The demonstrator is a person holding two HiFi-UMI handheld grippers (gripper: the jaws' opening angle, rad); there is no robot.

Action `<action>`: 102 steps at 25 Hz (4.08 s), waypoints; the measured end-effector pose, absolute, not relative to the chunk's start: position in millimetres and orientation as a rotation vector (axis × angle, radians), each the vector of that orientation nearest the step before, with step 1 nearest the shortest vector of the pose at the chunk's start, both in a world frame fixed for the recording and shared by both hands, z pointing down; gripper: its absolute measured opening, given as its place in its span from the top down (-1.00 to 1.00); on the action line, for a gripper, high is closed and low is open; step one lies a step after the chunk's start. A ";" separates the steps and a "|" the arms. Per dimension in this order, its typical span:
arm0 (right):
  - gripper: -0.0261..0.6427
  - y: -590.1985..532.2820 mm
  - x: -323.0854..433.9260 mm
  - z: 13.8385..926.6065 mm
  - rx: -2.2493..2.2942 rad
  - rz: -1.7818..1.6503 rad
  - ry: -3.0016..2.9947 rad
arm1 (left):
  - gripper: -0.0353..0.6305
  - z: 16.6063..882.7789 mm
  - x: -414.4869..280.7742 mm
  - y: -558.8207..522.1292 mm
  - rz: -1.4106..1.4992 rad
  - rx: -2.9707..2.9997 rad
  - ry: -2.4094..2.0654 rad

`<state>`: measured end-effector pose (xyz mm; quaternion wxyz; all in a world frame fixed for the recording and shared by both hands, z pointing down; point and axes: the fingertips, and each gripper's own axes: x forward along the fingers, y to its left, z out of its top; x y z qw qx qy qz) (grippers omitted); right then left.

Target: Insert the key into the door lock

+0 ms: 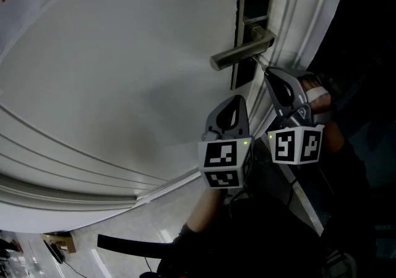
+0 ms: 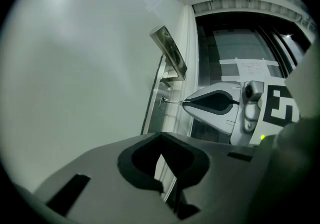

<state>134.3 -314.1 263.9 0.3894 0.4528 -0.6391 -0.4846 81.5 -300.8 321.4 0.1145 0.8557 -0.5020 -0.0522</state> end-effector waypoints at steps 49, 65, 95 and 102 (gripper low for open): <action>0.89 -325.5 120.6 262.5 1.126 -1.258 -1.399 | 0.89 329.1 66.4 -305.8 -0.191 2.476 -1.472; 0.89 -326.6 120.5 262.5 1.124 -1.261 -1.384 | 0.89 327.2 65.4 -304.2 -0.205 2.480 -1.482; 0.89 -334.5 118.1 262.8 1.123 -1.262 -1.369 | 0.89 328.1 63.3 -309.9 -0.203 2.484 -1.476; 0.89 -335.1 117.6 262.3 1.122 -1.266 -1.369 | 0.89 329.1 61.5 -311.6 -0.205 2.484 -1.478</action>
